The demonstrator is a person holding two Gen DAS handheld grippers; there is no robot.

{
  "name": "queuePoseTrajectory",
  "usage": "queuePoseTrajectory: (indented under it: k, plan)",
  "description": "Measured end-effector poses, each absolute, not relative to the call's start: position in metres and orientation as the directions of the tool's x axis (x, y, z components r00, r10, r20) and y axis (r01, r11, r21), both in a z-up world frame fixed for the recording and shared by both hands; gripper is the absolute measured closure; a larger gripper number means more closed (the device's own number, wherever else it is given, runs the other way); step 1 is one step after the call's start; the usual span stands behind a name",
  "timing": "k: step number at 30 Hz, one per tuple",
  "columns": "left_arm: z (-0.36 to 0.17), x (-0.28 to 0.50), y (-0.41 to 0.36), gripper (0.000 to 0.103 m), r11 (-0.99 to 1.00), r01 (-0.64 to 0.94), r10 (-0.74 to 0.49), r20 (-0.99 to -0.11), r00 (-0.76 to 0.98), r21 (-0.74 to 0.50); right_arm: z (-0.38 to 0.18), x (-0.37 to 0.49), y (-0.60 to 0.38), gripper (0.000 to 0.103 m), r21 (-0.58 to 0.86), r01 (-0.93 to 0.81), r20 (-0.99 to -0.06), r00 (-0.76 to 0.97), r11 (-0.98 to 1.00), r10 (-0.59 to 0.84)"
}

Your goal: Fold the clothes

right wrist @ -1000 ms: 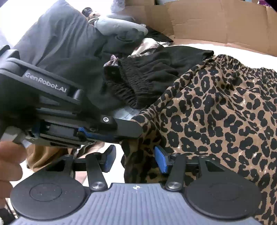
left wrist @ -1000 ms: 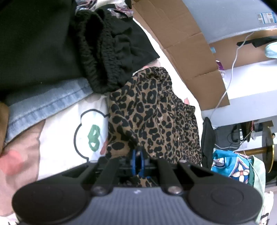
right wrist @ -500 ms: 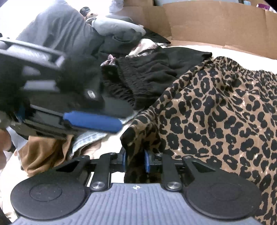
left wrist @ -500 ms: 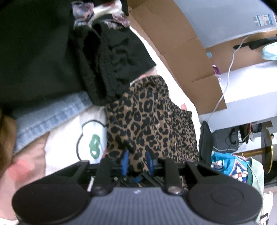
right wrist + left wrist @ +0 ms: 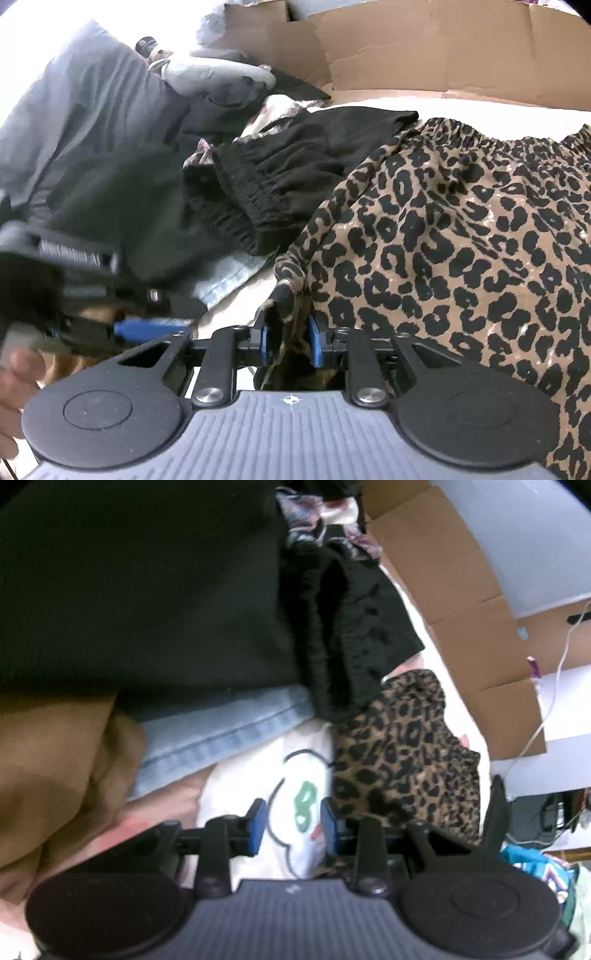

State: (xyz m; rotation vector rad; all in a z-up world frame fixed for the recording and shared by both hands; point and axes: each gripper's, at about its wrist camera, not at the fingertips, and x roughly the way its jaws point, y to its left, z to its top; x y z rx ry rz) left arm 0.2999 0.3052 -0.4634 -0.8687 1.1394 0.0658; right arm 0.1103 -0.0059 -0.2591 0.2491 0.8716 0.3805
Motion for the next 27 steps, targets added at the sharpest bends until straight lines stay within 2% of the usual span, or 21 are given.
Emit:
queuePoseTrajectory:
  k: [2, 3, 7, 10, 22, 27]
  plan:
    - [-0.473, 0.307, 0.298, 0.07, 0.687, -0.461, -0.37, -0.817, 0.442, -0.561, -0.257, 0.113, -0.007, 0.097, 0.364, -0.233, -0.697, 0.575, 0.902, 0.43]
    - [-0.478, 0.312, 0.294, 0.07, 0.688, -0.461, -0.373, -0.819, 0.437, -0.56, -0.255, 0.114, -0.009, 0.099, 0.363, -0.234, -0.703, 0.566, 0.902, 0.43]
    - [-0.478, 0.317, 0.287, 0.07, 0.696, -0.453, -0.381, -0.821, 0.425, -0.557, -0.242, 0.115, -0.018, 0.1, 0.345, -0.244, -0.721, 0.55, 0.907, 0.422]
    - [-0.451, 0.296, 0.292, 0.07, 0.701, -0.44, -0.393, -0.819, 0.418, -0.561, -0.229, 0.115, -0.027, 0.101, 0.325, -0.257, -0.726, 0.549, 0.91, 0.414]
    - [-0.451, 0.353, 0.197, 0.068, 0.762, -0.358, -0.425, -0.834, 0.352, -0.54, -0.178, 0.127, -0.067, 0.102, 0.291, -0.303, -0.772, 0.485, 0.907, 0.41]
    - [-0.442, 0.375, 0.173, 0.065, 0.788, -0.311, -0.421, -0.834, 0.357, -0.531, -0.156, 0.127, -0.088, 0.102, 0.286, -0.292, -0.77, 0.497, 0.913, 0.4]
